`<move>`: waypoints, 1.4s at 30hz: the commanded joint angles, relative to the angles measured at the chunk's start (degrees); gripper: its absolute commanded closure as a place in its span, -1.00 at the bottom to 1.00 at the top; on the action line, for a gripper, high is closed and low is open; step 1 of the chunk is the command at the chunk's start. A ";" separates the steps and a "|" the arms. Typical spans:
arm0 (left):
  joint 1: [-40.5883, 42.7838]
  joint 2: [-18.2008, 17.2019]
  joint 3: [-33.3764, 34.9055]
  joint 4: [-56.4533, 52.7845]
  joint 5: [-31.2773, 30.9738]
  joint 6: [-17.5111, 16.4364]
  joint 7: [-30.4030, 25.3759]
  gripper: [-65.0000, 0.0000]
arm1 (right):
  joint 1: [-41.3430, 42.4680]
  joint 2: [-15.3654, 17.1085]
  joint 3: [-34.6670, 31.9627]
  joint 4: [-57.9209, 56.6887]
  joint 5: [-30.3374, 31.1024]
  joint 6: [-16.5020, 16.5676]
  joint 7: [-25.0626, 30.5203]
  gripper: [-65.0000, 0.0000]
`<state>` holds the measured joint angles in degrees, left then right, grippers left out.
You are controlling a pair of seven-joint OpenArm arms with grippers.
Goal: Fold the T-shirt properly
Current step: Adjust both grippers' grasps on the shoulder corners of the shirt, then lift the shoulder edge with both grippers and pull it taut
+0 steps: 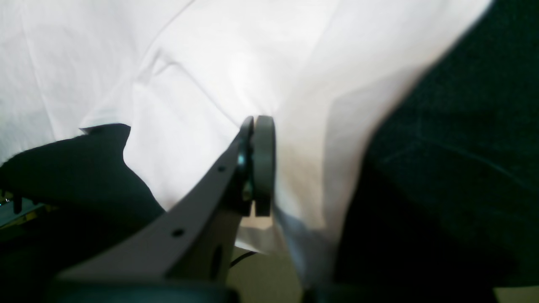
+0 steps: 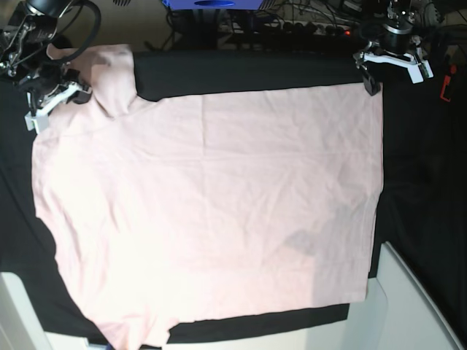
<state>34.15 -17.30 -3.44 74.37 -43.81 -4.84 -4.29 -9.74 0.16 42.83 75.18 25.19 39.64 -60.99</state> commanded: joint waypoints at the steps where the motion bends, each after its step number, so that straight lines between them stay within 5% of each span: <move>1: 0.53 -0.50 -0.38 0.84 -0.36 -0.48 -1.20 -0.61 | -0.06 0.58 -0.06 0.38 -0.27 0.36 -0.77 1.00; 14: -4.04 -0.15 0.67 -4.35 -0.36 -0.65 -1.20 -0.61 | -0.50 0.58 -4.19 0.38 -0.27 0.36 2.40 1.00; 32: -7.21 -0.06 13.33 -4.43 -0.45 -0.65 -1.20 -0.59 | -0.50 0.58 -5.25 0.30 -0.27 0.36 2.84 1.00; 34: -7.21 -0.06 13.77 -4.35 -0.45 -0.65 -1.20 -0.46 | -0.50 0.58 -5.25 0.30 -0.27 0.36 2.84 1.00; 39: -7.21 0.99 13.16 -4.61 -0.54 -0.65 -1.20 0.30 | -0.50 0.58 -5.25 0.30 -0.35 0.36 2.84 1.00; 42: -7.21 0.99 13.07 -4.70 -0.54 -0.65 -1.20 0.50 | -0.50 0.58 -5.25 0.30 -0.35 0.36 2.84 1.00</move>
<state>26.22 -16.34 9.32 69.69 -44.03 -4.69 -8.84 -10.48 0.60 37.47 75.13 25.17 39.64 -57.93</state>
